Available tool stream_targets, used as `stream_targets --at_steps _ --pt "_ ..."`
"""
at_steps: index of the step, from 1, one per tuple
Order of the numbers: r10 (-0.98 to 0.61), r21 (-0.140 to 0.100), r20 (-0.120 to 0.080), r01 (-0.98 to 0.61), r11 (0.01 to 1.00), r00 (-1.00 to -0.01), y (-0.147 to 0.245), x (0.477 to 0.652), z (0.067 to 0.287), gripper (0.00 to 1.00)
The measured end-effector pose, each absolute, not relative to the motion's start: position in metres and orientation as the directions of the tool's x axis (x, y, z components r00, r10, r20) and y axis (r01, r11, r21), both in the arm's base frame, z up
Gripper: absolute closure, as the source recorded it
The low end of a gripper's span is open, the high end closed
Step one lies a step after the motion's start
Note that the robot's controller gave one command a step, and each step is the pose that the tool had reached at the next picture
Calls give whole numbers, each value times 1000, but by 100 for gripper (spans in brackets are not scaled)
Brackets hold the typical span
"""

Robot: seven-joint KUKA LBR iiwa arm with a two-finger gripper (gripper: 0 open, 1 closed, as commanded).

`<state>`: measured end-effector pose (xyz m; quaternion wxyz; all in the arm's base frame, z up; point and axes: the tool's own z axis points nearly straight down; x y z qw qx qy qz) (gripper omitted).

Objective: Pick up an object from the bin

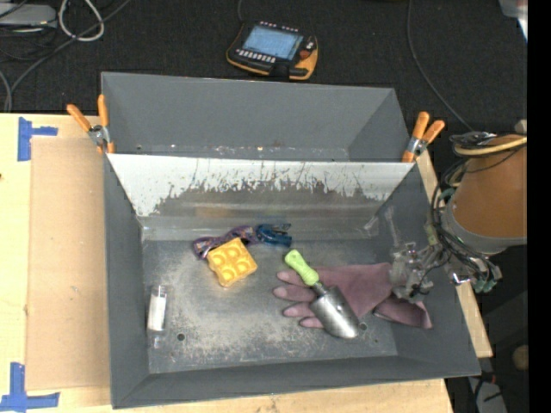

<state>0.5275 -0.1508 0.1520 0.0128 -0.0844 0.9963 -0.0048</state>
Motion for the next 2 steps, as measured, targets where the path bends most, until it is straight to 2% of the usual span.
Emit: stream_targets --at_steps 1,2 --pt "-132 -5 -11 -132 991 -991 -145 514 151 100" --pt "-16 -3 -6 -16 1000 -1000 -140 512 138 100"
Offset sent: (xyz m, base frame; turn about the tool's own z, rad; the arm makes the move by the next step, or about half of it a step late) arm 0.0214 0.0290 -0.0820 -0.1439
